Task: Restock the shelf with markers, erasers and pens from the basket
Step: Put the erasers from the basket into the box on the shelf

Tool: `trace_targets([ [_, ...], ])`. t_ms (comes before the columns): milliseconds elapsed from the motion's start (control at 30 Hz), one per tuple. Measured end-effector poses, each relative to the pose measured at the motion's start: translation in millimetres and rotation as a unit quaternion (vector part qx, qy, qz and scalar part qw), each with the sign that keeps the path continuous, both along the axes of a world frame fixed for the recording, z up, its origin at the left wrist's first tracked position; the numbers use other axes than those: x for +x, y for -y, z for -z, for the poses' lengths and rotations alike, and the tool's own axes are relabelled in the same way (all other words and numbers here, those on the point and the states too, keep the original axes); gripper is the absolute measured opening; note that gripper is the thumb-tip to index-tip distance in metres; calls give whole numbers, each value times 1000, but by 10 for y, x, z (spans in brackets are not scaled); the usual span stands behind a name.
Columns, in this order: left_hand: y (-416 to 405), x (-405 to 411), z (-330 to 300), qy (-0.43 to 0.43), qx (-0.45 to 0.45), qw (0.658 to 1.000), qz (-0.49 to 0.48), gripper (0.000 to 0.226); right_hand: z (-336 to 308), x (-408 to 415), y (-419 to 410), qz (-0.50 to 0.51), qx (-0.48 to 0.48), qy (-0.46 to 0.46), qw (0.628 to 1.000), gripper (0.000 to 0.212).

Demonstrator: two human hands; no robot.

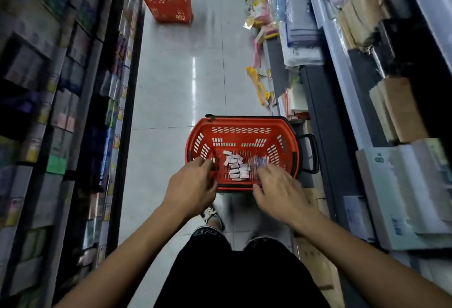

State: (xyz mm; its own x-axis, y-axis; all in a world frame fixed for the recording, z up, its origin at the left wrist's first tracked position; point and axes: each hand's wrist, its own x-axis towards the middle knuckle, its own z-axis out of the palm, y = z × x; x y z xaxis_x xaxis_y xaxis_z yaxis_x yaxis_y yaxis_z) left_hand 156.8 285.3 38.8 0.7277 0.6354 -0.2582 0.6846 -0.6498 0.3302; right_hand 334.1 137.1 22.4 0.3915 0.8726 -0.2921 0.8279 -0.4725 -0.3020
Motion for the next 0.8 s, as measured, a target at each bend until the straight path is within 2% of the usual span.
trace_targets([
  [200, -565, 174, 287, -39, -27, 995, 83, 28, 204, 160, -445, -7, -41, 3, 999, 28],
  [367, -819, 478, 615, -55, -55, 994, 71, 29, 553, 449, -712, 8, -49, -16, 999, 23],
  [600, -979, 999, 1521, -75, -97, 992, 19, 26, 1615, 925, -919, 18, -118, -102, 988, 20],
  [800, -1059, 1153, 2763, -104, -142, 984, -11, 32, 2843, 1123, -1027, 2, -183, -153, 971, 25],
])
